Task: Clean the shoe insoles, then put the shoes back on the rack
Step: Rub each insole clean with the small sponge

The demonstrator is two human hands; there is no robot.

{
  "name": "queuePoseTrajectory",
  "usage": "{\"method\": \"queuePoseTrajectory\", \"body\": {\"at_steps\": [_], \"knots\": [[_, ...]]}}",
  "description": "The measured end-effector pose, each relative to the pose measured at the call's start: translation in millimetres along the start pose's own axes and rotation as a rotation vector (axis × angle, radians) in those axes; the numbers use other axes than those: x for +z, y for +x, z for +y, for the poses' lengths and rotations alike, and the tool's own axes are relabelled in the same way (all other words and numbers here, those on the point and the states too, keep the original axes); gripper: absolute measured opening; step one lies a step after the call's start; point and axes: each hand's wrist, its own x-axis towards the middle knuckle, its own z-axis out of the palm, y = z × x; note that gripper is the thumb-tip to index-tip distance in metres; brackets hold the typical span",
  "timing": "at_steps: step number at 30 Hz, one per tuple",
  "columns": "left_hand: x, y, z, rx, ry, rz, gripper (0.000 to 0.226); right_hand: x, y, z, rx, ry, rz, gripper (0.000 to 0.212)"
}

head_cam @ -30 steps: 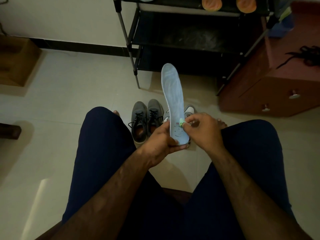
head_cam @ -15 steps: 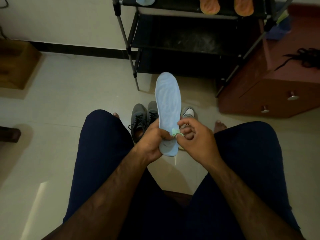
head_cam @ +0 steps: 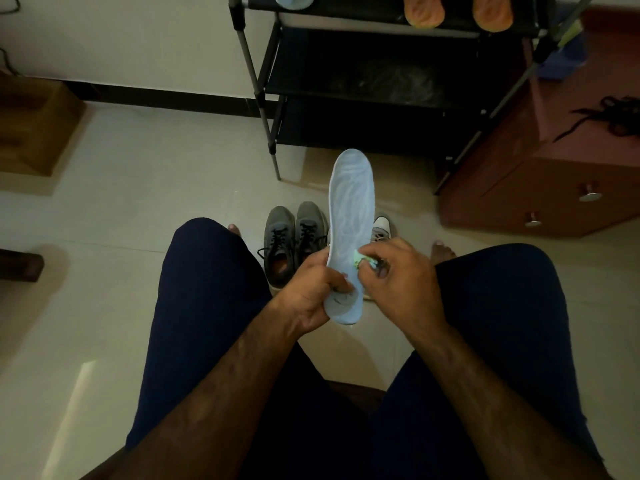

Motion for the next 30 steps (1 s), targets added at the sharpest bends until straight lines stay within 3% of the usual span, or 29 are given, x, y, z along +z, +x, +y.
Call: {"method": "queuePoseTrajectory", "body": {"at_steps": [6, 11, 16, 23, 30], "knots": [[3.0, -0.1, -1.5, -0.024, 0.012, -0.014, 0.074, -10.3, 26.0, 2.8, 0.094, -0.068, 0.088, 0.023], [1.7, -2.8, 0.4, -0.003, -0.006, -0.014, 0.072, -2.4, -2.4, -6.0, -0.015, -0.078, -0.029, 0.024], [4.5, -1.5, 0.9, -0.021, -0.035, -0.035, 0.071, -8.9, 21.8, 1.8, 0.017, -0.135, 0.044, 0.021], [1.4, -1.5, 3.5, 0.01, -0.055, -0.064, 0.078, 1.2, -8.7, -11.4, -0.204, -0.058, -0.044, 0.018], [6.1, -6.3, -1.4, -0.035, 0.01, -0.109, 0.065, 1.6, 16.1, -0.9, -0.111, -0.078, 0.041, 0.019]]}}
